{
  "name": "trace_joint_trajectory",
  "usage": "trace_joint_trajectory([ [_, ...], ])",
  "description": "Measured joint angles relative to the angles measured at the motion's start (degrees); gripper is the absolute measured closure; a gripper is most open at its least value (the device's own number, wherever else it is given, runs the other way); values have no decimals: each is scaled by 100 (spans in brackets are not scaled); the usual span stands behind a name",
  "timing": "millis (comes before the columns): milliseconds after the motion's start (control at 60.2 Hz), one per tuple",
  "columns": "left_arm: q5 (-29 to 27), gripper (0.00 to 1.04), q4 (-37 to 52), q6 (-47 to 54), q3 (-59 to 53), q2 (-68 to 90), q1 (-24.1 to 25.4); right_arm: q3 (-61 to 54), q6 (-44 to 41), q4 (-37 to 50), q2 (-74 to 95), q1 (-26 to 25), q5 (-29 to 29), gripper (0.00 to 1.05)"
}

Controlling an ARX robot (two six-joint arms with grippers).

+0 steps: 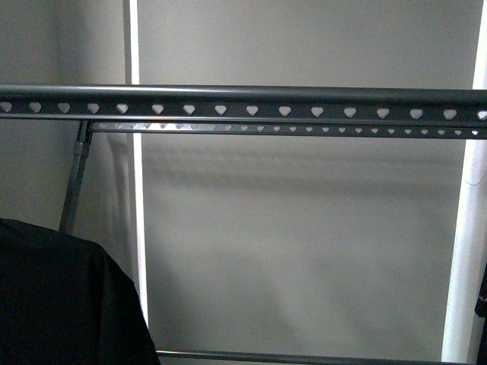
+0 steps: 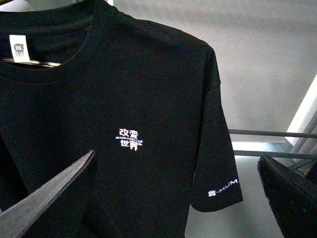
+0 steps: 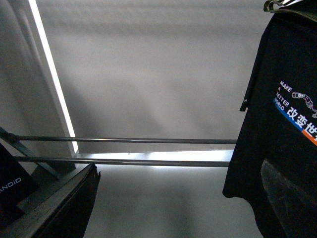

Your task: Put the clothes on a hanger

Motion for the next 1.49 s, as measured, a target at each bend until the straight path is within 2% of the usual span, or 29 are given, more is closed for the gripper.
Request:
trace_joint_trajectory([
  [498, 0, 7, 0, -2, 0, 0, 0, 0, 0, 0, 0, 0, 0, 7],
  [531, 173, 7, -72, 81, 33, 83, 76, 0, 0, 0, 0, 0, -2, 7],
  [565, 1143, 7, -745, 496, 299, 457, 328, 0, 0, 0, 0, 0, 2, 7],
  [598, 1729, 7, -1067, 717, 511, 914, 433, 0, 0, 0, 0, 0, 2, 7],
  [614, 1794, 7, -1082, 769, 570, 1073, 448, 0, 0, 0, 0, 0, -2, 7],
  [648, 2308, 7, -896, 815, 776, 1650, 457, 0, 0, 0, 0, 0, -17, 7],
  [681, 2358, 7, -627, 739, 968, 2055, 448, 0, 0, 0, 0, 2, -11, 7],
  [797, 1858, 7, 413, -90, 1849, 3285, 426, 0, 0, 0, 0, 2, 0, 7],
  [913, 990, 7, 1180, -1541, 2962, 4739, 262, 0, 0, 0, 0, 2, 2, 7],
  [963, 708, 7, 1327, -2437, 3456, 5508, 254, 0, 0, 0, 0, 2, -2, 7],
  [1113, -201, 7, 1309, -4107, 4638, 7128, 291, 0, 0, 0, 0, 2, 0, 7],
  [1245, -627, 7, 1176, -4708, 5416, 7973, 232, 0, 0, 0, 0, 2, 0, 7],
  [1494, -1056, 7, 796, -4684, 6295, 8931, -11, 0, 0, 0, 0, 2, 0, 7],
])
